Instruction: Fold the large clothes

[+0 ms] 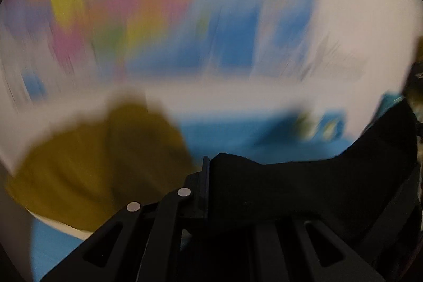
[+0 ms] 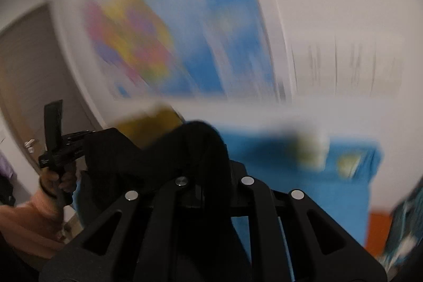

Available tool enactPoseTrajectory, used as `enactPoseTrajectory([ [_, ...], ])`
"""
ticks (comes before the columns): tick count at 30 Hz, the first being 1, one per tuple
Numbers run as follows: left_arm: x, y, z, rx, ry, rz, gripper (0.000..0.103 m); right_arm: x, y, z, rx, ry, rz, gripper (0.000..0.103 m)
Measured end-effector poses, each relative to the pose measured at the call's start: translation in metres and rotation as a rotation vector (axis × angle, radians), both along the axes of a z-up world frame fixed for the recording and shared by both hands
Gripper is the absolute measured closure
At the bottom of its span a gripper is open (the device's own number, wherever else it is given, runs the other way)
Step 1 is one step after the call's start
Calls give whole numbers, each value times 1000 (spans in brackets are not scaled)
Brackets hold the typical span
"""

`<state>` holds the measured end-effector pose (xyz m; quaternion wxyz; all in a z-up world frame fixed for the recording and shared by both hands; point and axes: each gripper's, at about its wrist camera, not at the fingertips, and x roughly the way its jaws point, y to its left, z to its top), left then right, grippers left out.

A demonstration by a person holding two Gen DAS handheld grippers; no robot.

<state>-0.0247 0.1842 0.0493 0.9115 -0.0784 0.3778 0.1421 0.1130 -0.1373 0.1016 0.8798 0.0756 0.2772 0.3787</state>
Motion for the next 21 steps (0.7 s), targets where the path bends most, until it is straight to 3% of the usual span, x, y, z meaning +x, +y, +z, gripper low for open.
enactPoseTrajectory([
  [2, 39, 19, -67, -90, 146, 32, 100, 42, 21, -47, -67, 107, -40, 94],
  [3, 49, 27, -84, -110, 160, 54, 100, 47, 16, -63, -62, 140, -39, 94],
  [5, 60, 35, -88, -146, 137, 38, 100, 59, 8, -78, -48, 178, -69, 94],
  [9, 72, 49, -68, -198, 117, 4, 98, 83, -24, -77, 76, 253, -103, 94],
  [12, 91, 63, -73, -276, 173, 7, 94, 107, -29, -95, 98, 315, -144, 91],
  [15, 111, 69, -99, -265, 296, 59, 88, 134, -21, -126, 35, 413, -255, 74],
  [17, 112, 67, -100, -248, 307, 25, 86, 133, -20, -130, 17, 391, -272, 69],
  [19, 99, 70, -87, -284, 240, -25, 62, 117, -22, -118, -4, 307, -295, 47],
  [20, 93, 72, -80, -288, 208, -43, 52, 104, -24, -108, -16, 251, -296, 46],
  [21, 84, 72, -70, -285, 164, -68, 50, 96, -24, -102, -22, 216, -278, 46],
])
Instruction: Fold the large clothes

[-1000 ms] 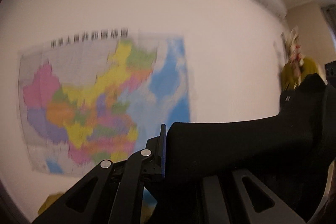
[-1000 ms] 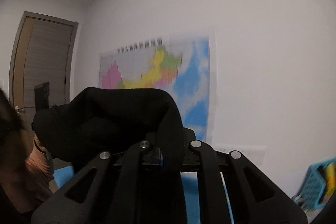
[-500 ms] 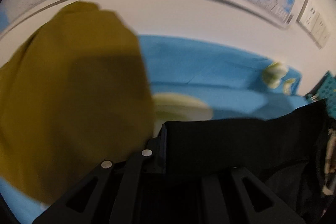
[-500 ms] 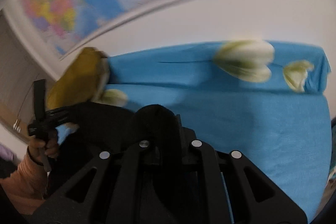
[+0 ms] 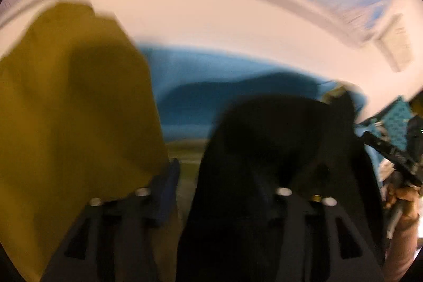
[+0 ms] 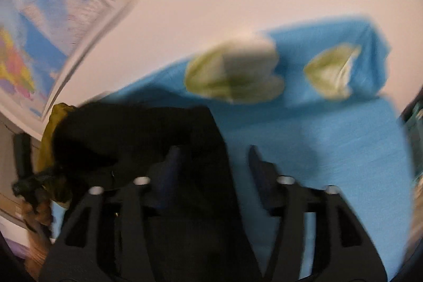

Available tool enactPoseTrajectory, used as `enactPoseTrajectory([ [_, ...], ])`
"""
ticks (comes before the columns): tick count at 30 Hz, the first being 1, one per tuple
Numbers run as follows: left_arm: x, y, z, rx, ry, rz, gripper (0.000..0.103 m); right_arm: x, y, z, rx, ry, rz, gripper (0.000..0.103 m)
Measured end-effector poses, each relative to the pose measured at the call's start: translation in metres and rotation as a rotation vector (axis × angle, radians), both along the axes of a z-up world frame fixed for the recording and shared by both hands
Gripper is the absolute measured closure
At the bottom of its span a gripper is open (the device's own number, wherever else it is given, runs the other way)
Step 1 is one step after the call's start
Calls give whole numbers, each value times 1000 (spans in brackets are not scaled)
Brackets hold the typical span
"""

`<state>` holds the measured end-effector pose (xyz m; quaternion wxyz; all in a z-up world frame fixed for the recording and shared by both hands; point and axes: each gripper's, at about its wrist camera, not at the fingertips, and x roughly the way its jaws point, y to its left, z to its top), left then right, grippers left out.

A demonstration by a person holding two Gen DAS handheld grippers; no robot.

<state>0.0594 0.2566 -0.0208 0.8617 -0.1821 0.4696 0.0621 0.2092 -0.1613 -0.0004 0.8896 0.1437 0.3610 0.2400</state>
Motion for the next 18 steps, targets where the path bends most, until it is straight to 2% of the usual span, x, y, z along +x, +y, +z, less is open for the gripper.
enactPoseTrajectory([
  [2, -19, -4, 19, 5, -87, -67, 47, -22, 9, 12, -64, -61, 70, 41],
  [4, -32, -16, 27, 11, -121, -162, 45, -38, 15, 13, -139, -67, 124, 34],
  [7, -40, -39, 15, 68, -81, -266, 44, -72, 6, 4, -200, -41, 191, 35],
  [9, -48, -54, 3, 62, -57, -326, 44, -100, -3, -2, -229, -57, 221, 34],
  [13, -55, -79, -20, 106, -21, -371, 42, -172, -33, -25, -215, -33, 241, 32],
  [16, -67, -86, -29, 102, -24, -389, 39, -218, -45, -41, -194, -7, 269, 32],
  [17, -70, -88, -30, 99, -27, -391, 37, -234, -46, -48, -189, -4, 284, 34],
  [18, -75, -89, -30, 100, -31, -391, 37, -239, -45, -51, -203, -4, 284, 53],
])
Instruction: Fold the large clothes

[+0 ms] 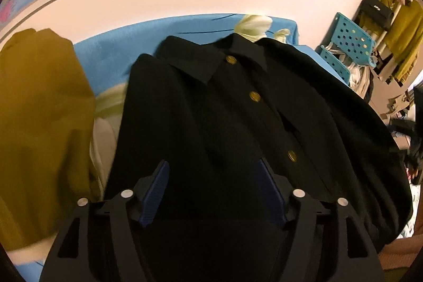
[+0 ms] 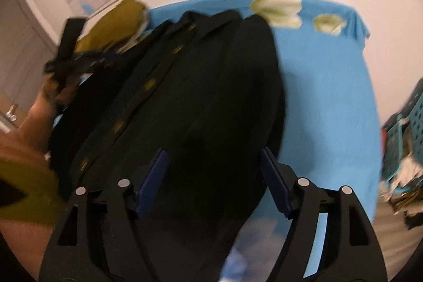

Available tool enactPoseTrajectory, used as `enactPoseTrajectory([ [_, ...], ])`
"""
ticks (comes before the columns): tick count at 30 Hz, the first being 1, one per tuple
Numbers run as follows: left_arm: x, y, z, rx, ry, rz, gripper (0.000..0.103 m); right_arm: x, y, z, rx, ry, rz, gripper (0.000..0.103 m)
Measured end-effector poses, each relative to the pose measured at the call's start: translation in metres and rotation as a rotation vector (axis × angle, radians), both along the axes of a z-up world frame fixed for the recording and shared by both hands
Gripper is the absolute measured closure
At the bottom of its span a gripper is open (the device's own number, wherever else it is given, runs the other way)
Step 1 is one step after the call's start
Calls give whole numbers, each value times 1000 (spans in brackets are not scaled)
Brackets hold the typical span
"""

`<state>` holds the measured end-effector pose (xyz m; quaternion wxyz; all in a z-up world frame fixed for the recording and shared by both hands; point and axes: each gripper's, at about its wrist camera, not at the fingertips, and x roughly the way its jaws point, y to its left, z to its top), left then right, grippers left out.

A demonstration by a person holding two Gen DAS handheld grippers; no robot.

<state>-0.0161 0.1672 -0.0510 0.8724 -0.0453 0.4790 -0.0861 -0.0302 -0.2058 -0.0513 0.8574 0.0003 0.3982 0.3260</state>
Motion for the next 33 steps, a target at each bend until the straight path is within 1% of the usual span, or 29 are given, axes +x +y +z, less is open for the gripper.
enactPoseTrajectory([
  [1, -1, 0, 0, 5, -3, 3, 37, -5, -3, -4, 8, 5, -11, 90],
  [2, -4, -1, 1, 8, -9, 7, 37, -4, -6, -3, 20, 11, -29, 99],
  [4, -11, 2, 5, -4, -17, 14, 37, -2, -21, 13, 4, -44, -111, 99],
  [5, -11, 3, 6, -2, -19, 23, 37, -2, -30, 26, 3, -72, -141, 99],
  [6, -14, 5, 8, 4, -23, 32, 37, -4, -43, 43, 2, -121, -177, 99],
  [8, -20, 8, 17, 17, -43, 48, 37, -1, -72, 77, -8, -214, -287, 99],
  [9, -23, 10, 20, 16, -53, 55, 37, 2, -83, 84, -9, -232, -329, 99],
  [10, -27, 12, 22, 9, -63, 60, 37, 10, -94, 85, -11, -230, -371, 99],
  [12, -33, 17, 22, 9, -64, 86, 37, 30, -105, 70, -76, -204, -451, 97],
  [13, -36, 19, 20, 12, -60, 95, 37, 38, -109, 61, -65, -174, -464, 97],
  [14, -40, 21, 18, 12, -54, 98, 37, 47, -113, 47, -26, -128, -461, 96],
  [15, -44, 22, 16, 10, -45, 102, 37, 56, -116, 29, -1, -71, -469, 92],
  [16, -50, 23, 12, 8, -35, 100, 37, 62, -117, 14, -6, -34, -486, 83],
  [17, -54, 22, 11, 9, -31, 97, 36, 65, -116, -3, -5, 11, -490, 77],
  [19, -66, 21, 11, 8, -26, 81, 32, 58, -119, -18, 48, 38, -489, 45],
  [20, -72, 19, 12, 7, -29, 70, 30, 47, -122, -22, 89, 36, -496, 41],
  [23, -91, 14, 13, -1, -34, 33, 26, 10, -128, -28, 173, 20, -476, 36],
  [24, -97, 12, 13, -3, -34, 20, 26, 2, -130, -31, 185, 15, -472, 32],
  [26, -111, 3, 13, -9, -39, -18, 26, -20, -134, -37, 196, 13, -462, 31],
  [28, -121, -9, 12, -13, -40, -59, 24, -42, -126, -47, 212, 19, -430, 31],
  [29, -127, -17, 12, -11, -43, -98, 21, -47, -122, -51, 205, 18, -424, 31],
  [30, -131, -26, 11, 5, -48, -126, 17, -53, -116, -53, 199, 15, -422, 37],
  [31, -133, -31, 9, 21, -45, -147, 16, -56, -113, -55, 194, 13, -415, 48],
  [32, -135, -38, 4, 38, -27, -175, 16, -57, -109, -56, 189, 9, -409, 55],
  [33, -134, -43, -1, 52, -9, -187, 17, -56, -104, -57, 175, 0, -395, 75],
])
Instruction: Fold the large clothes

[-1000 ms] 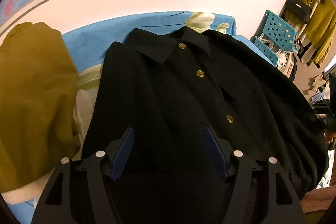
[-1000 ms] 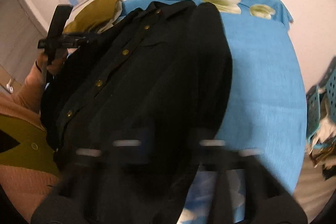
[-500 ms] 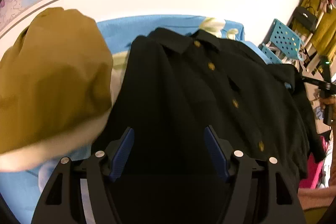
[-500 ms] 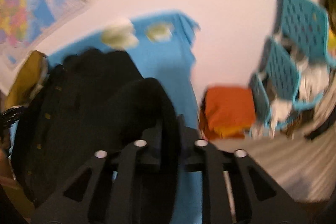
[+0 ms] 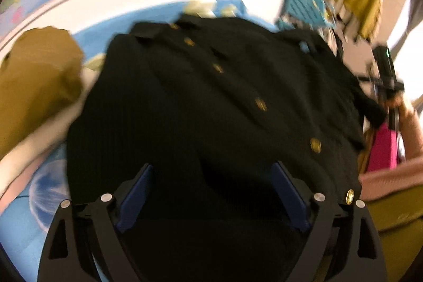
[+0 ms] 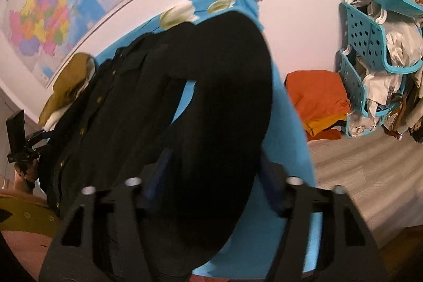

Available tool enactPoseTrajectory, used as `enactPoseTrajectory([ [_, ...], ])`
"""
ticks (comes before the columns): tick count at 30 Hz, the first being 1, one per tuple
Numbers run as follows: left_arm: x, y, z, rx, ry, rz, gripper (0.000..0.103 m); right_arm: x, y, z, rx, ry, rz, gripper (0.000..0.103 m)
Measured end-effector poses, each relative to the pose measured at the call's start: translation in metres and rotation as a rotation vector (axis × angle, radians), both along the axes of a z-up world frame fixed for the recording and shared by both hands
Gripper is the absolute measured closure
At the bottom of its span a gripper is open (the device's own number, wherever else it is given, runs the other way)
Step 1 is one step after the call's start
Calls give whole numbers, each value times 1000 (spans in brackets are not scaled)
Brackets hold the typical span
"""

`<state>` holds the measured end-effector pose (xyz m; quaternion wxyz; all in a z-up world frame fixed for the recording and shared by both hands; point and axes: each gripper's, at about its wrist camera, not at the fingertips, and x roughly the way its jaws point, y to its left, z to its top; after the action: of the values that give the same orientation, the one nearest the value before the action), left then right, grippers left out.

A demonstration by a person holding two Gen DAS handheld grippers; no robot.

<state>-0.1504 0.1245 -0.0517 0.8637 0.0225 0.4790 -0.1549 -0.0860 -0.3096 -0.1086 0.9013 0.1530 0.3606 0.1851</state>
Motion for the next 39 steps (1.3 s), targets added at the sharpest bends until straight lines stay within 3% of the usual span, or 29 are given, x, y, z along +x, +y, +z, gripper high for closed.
enactPoseTrajectory([
  [1, 2, -4, -7, 29, 25, 4, 18, 1, 2, 0, -3, -7, 12, 95],
  [2, 4, -4, -12, 38, 42, 14, 26, 1, 3, 2, 10, -20, 20, 97],
  [3, 6, -1, -16, 42, 49, 42, 49, 1, 1, 4, 13, -31, 14, 97],
  [4, 8, 4, -15, 41, 48, 68, 64, 0, -2, 9, 19, -49, 6, 98],
  [5, 9, 14, -11, 12, 48, 108, 89, -2, -6, 15, 30, -71, -1, 98],
  [6, 10, 25, -7, -37, 47, 131, 102, -6, -13, 23, 49, -103, -16, 98],
  [9, 0, 73, 31, -111, -50, 278, 101, -14, -33, 44, 66, -164, -71, 98],
  [13, -21, 130, 64, -113, -139, 491, 101, -10, -49, 48, 84, -166, -90, 98],
  [15, -28, 154, 67, -58, -151, 609, 100, -3, -47, 40, 78, -136, -87, 98],
  [17, -27, 172, 56, -12, -108, 693, 99, 3, -46, 30, 67, -110, -92, 95],
  [20, -14, 178, 23, 280, 11, 841, 92, 8, -45, 19, 59, -76, -105, 79],
  [21, -13, 178, 17, 274, 33, 835, 92, 7, -46, 18, 60, -74, -117, 56],
  [22, -17, 174, 19, 167, 1, 788, 92, 5, -47, 16, 62, -73, -119, 39],
  [23, -22, 170, 25, 93, -46, 753, 89, 4, -46, 15, 60, -74, -114, 39],
  [24, -29, 163, 39, 21, -131, 707, 79, 3, -45, 14, 49, -74, -110, 42],
  [26, -36, 148, 57, -29, -232, 627, 58, 5, -46, 13, 43, -67, -103, 58],
  [28, -39, 124, 76, -33, -302, 523, 57, 6, -46, 18, 57, -76, -86, 93],
  [33, -22, 68, 96, -59, -354, 310, 46, -14, -45, 88, 112, -250, 1, 94],
  [35, -12, 50, 98, -95, -357, 220, 40, -22, -32, 128, 118, -325, 79, 94],
  [39, 20, 8, 94, -138, -348, 96, 39, -22, 9, 181, 138, -406, 251, 94],
])
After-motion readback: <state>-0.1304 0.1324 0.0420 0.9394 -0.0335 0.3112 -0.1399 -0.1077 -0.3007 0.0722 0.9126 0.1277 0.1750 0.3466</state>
